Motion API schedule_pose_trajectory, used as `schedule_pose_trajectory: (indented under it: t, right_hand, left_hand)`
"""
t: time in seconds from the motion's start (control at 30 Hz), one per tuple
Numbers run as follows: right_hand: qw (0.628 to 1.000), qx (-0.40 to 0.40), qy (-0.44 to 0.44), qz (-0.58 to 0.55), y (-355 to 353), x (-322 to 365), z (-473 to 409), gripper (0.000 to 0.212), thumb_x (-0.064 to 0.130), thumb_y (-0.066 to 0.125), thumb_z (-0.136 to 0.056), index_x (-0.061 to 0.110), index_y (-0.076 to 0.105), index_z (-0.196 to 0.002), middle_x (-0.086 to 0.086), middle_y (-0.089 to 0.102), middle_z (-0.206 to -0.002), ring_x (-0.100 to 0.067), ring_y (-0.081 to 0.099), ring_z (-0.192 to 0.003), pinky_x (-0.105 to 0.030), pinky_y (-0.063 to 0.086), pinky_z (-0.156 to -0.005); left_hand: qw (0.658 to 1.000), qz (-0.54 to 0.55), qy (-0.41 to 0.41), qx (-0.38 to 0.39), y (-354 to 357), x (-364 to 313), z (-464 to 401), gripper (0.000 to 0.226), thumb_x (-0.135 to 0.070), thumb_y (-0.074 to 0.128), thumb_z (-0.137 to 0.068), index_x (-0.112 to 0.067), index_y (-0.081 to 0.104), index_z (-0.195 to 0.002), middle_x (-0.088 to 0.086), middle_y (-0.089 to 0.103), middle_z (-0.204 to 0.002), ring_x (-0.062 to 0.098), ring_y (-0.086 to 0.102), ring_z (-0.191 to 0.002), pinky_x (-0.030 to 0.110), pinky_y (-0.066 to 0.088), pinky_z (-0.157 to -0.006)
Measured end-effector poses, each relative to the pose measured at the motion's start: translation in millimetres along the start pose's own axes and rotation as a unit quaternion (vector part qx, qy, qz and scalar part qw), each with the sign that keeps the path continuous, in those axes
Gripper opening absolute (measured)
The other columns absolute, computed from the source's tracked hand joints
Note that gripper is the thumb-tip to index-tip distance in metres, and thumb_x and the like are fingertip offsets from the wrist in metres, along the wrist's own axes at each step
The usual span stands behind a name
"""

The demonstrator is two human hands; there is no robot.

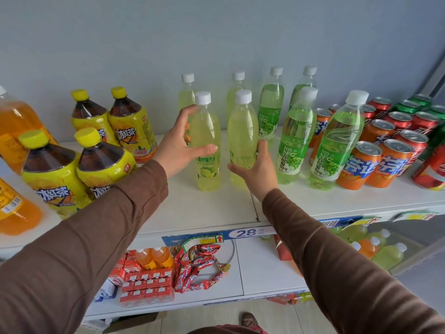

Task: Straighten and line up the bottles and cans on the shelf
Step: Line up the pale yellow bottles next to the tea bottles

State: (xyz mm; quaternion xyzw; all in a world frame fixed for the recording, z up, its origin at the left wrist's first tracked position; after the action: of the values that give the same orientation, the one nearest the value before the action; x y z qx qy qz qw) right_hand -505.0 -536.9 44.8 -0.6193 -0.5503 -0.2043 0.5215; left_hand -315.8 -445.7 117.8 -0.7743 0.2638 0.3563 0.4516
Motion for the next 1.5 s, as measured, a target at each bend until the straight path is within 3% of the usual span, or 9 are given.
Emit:
schedule_pose_trajectory:
  t: [0.07, 0.17, 0.33, 0.47, 0.57, 0.73, 0.87, 1.0, 1.5]
  right_hand:
    - [0.993, 0.057, 0.044, -0.09, -2.6, -5.8, -6.0, 0.069, 0.025, 0.089, -0.07, 0.012, 0.049, -0.126, -0.005, 0.067, -0.116, -0.024, 0.067, -0.1, -0.034, 0.059, -0.083]
    - [0.949, 0.164, 0.107, -0.248, -3.9, -8.7, -3.9, 0.064, 0.018, 0.085, -0.073, 0.012, 0.056, -0.13, -0.009, 0.073, -0.115, -0.027, 0.071, -0.104, -0.04, 0.06, -0.085]
    - [0.906, 0.245, 0.142, -0.314, -8.2, 0.1, 8.0, 0.047, 0.023, 0.074, -0.078, 0.013, 0.063, -0.123, -0.005, 0.075, -0.112, -0.022, 0.07, -0.101, -0.035, 0.058, -0.08]
    - [0.893, 0.287, 0.14, -0.318, -10.0, 9.3, 16.0, 0.048, 0.023, 0.071, -0.08, 0.013, 0.062, -0.126, -0.004, 0.074, -0.112, -0.024, 0.069, -0.105, -0.042, 0.055, -0.093]
    - [0.89, 0.314, 0.122, -0.308, -10.2, 15.1, 21.1, 0.048, 0.018, 0.072, -0.082, 0.017, 0.061, -0.129, -0.008, 0.072, -0.121, -0.03, 0.067, -0.112, -0.047, 0.053, -0.098]
    - [0.878, 0.35, 0.091, -0.315, -10.3, 21.1, 24.1, 0.058, 0.001, 0.071, -0.079, 0.016, 0.054, -0.133, -0.011, 0.07, -0.122, -0.028, 0.069, -0.11, -0.035, 0.057, -0.089]
    - [0.877, 0.373, 0.071, -0.294, -4.3, 16.5, 20.4, 0.072, -0.003, 0.078, -0.075, 0.015, 0.05, -0.138, -0.019, 0.063, -0.132, -0.035, 0.061, -0.123, -0.049, 0.049, -0.105]
    - [0.885, 0.387, 0.063, -0.252, 3.0, 12.2, 15.5, 0.077, -0.002, 0.08, -0.074, 0.017, 0.048, -0.142, -0.015, 0.063, -0.134, -0.031, 0.057, -0.128, -0.05, 0.044, -0.111]
    - [0.873, 0.461, 0.049, -0.151, 14.8, 19.8, 9.4, 0.077, -0.002, 0.074, -0.08, 0.015, 0.039, -0.147, -0.012, 0.057, -0.141, -0.027, 0.053, -0.133, -0.052, 0.038, -0.115]
  left_hand:
    - [1.0, 0.015, -0.022, -0.004, -6.5, -0.6, -2.0, 0.09, -0.059, 0.088, -0.06, -0.055, 0.038, -0.135, -0.003, 0.06, -0.13, 0.027, 0.06, -0.117, 0.053, 0.053, -0.096]
    - [0.997, 0.04, -0.061, 0.006, -16.1, -2.7, -3.7, 0.083, -0.054, 0.089, -0.06, -0.052, 0.046, -0.132, 0.001, 0.068, -0.119, 0.026, 0.068, -0.106, 0.055, 0.058, -0.085]
    - [0.99, 0.049, -0.12, 0.048, -23.4, -11.3, 1.7, 0.077, -0.06, 0.085, -0.059, -0.047, 0.052, -0.128, 0.007, 0.073, -0.115, 0.027, 0.072, -0.101, 0.055, 0.06, -0.081]
    - [0.987, 0.057, -0.137, 0.054, -27.0, -15.5, 6.8, 0.065, -0.053, 0.083, -0.068, -0.043, 0.054, -0.126, -0.001, 0.076, -0.105, 0.025, 0.074, -0.096, 0.043, 0.059, -0.077]
    - [0.988, 0.06, -0.132, 0.05, -31.5, -17.9, 12.2, 0.066, -0.053, 0.085, -0.065, -0.045, 0.055, -0.123, 0.003, 0.075, -0.111, 0.024, 0.074, -0.098, 0.051, 0.059, -0.087]
    - [0.992, 0.063, -0.095, 0.051, -34.7, -25.5, 27.0, 0.071, -0.033, 0.088, -0.072, -0.039, 0.047, -0.13, 0.004, 0.072, -0.11, 0.024, 0.073, -0.097, 0.044, 0.062, -0.078]
    - [0.996, 0.038, -0.063, 0.044, -30.6, -25.1, 38.5, 0.079, -0.025, 0.088, -0.072, -0.039, 0.042, -0.134, -0.002, 0.063, -0.115, 0.022, 0.068, -0.104, 0.043, 0.061, -0.085]
    - [0.998, 0.025, -0.035, 0.055, -30.1, -19.5, 41.0, 0.084, -0.027, 0.089, -0.071, -0.039, 0.038, -0.136, 0.005, 0.062, -0.125, 0.021, 0.067, -0.106, 0.043, 0.055, -0.096]
    - [0.994, -0.003, -0.033, 0.109, -24.0, -16.2, 48.9, 0.093, -0.028, 0.087, -0.072, -0.029, 0.025, -0.142, -0.002, 0.055, -0.132, 0.016, 0.061, -0.118, 0.043, 0.047, -0.106]
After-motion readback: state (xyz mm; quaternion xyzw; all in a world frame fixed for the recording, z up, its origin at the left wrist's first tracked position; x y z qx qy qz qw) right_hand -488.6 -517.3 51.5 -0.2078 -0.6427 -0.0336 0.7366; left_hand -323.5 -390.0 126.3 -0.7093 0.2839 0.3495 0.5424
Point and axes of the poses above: each hand's wrist, its own z-axis away from the middle knuckle, its own y-axis out of the palm, x = y × z, the point moved 6 cm from there along -z, towards the middle knuckle
